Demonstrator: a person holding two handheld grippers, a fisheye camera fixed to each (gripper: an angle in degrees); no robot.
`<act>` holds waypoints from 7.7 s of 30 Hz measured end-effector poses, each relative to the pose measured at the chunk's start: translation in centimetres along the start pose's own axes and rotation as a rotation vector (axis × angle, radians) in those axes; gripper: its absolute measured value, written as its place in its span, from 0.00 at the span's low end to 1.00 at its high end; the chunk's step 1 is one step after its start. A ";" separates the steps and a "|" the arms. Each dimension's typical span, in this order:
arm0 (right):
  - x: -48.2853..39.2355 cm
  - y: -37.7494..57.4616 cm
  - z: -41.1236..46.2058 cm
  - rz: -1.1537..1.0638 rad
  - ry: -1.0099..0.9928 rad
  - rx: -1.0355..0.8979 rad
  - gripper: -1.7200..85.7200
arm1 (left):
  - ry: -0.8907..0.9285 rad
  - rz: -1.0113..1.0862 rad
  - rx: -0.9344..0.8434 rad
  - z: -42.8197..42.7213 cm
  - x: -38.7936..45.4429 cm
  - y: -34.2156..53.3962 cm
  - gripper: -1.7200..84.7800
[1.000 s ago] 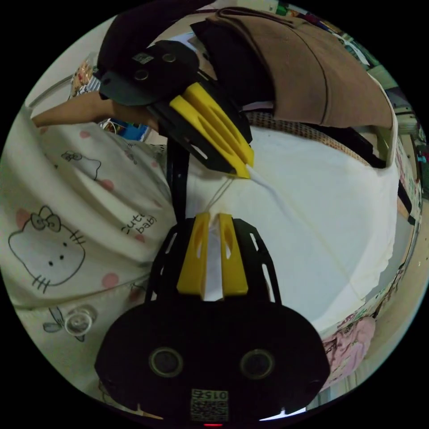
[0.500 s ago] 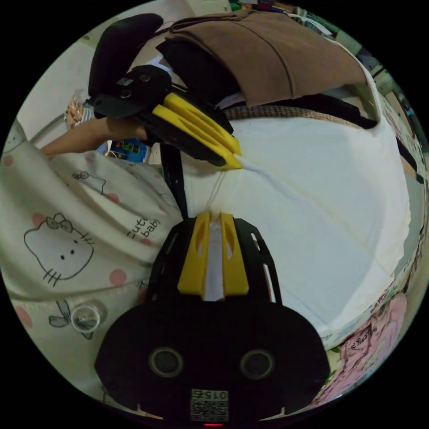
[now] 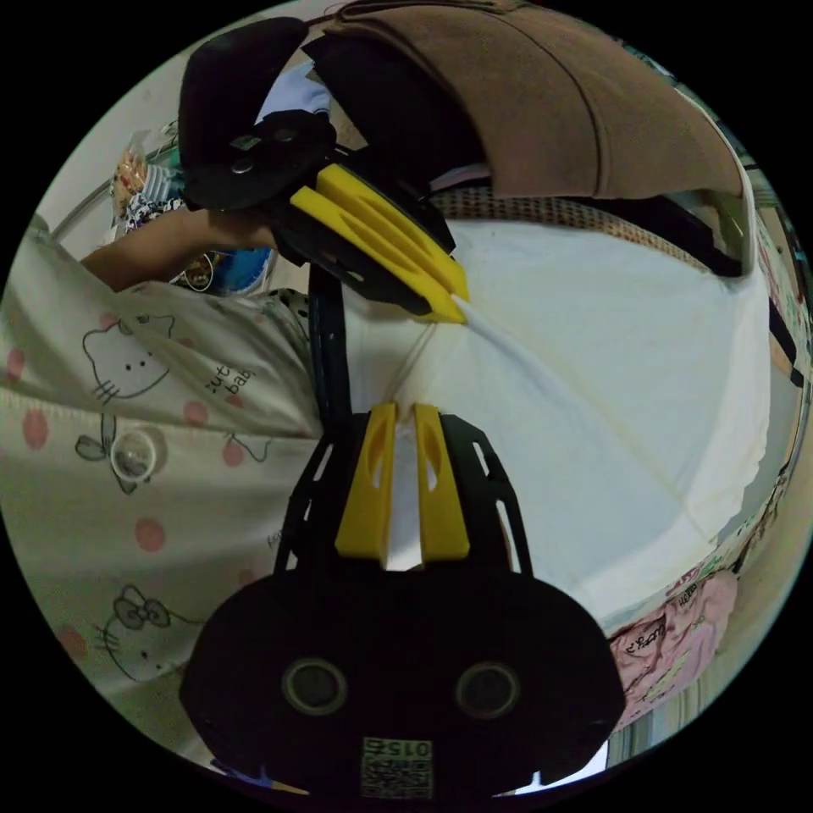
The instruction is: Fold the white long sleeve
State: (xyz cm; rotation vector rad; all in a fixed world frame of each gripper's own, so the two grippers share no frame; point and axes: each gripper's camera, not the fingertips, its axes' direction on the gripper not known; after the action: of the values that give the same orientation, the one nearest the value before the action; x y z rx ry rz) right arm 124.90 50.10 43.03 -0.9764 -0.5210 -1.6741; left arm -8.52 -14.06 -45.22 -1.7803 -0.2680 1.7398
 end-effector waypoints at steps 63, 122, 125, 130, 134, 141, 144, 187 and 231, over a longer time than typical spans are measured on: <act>16.4 -36.7 -17.5 0.628 0.210 0.208 0.01 | -0.441 -1.016 0.057 9.4 -60.3 -11.0 0.18; 29.9 -9.2 -98.0 1.183 -1.077 1.411 0.03 | 0.140 -0.185 -0.176 21.6 -20.3 -21.6 0.03; 27.2 -7.1 -101.2 1.240 -1.006 1.475 0.02 | 0.024 -0.141 -0.189 18.9 -19.8 -24.4 0.06; 22.7 -5.7 -103.7 1.397 -0.896 1.494 0.02 | -0.145 -0.070 -0.231 16.9 -18.9 -29.9 0.09; 20.9 -8.3 -104.6 1.466 -0.885 1.502 0.02 | -0.300 -0.007 -0.323 18.5 -17.3 -35.7 0.09; 20.8 -16.3 -106.7 1.467 -0.837 1.423 0.02 | -0.530 0.175 -0.502 24.4 -15.5 -44.9 0.08; 20.8 -20.0 -106.9 1.501 -0.775 1.330 0.02 | -0.541 0.159 -0.556 26.3 -16.7 -47.0 0.06; 62.5 -60.5 -92.7 1.278 -0.130 0.722 0.11 | -0.390 -0.167 -0.388 32.4 -39.0 -60.3 0.08; 1.8 -37.4 -75.6 1.025 -0.212 0.536 0.05 | -0.078 0.139 -0.533 -6.0 -22.6 -20.3 0.03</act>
State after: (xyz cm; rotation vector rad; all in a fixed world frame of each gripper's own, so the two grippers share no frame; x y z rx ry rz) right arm 63.85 4.65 6.55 -0.7991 -0.4507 -0.4798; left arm 0.40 -12.39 -15.58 -2.1405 -0.7115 1.9659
